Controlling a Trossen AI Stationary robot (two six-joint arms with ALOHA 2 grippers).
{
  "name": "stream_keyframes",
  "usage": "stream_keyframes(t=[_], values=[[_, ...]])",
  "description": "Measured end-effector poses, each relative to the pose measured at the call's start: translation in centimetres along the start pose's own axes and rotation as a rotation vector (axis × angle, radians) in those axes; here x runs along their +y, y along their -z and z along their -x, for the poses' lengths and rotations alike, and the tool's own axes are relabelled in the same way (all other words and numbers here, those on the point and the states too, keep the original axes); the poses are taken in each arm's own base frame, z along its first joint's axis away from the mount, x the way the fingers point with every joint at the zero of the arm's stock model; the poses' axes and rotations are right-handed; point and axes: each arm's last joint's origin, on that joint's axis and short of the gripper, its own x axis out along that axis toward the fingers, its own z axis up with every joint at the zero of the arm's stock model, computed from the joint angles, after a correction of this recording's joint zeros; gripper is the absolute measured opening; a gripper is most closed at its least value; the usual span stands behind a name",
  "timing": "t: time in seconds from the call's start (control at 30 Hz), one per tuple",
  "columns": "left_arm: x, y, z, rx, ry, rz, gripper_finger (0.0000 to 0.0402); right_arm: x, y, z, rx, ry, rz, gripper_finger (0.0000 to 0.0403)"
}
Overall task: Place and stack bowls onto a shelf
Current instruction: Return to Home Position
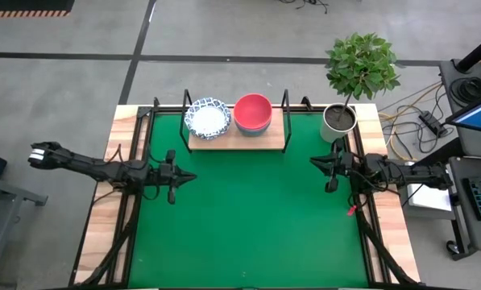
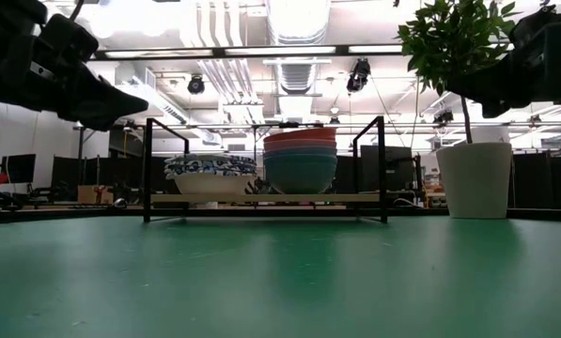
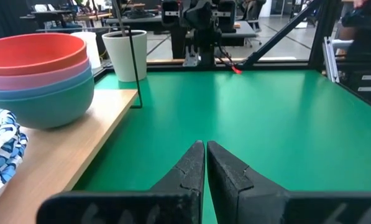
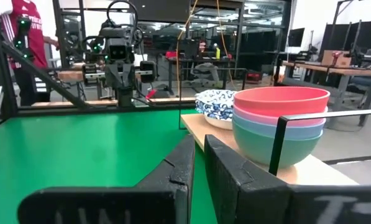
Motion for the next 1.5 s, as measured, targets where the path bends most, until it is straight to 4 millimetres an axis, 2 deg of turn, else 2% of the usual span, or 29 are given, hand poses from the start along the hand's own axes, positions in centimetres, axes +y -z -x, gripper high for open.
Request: stream_keyframes(t=[1.5], values=[[-0.3,2.2,-1.2,0.189,-0.002,-0.048,0.0000,0.0,0.2,-0.2,0.025,0.000,0.006,0.0029]])
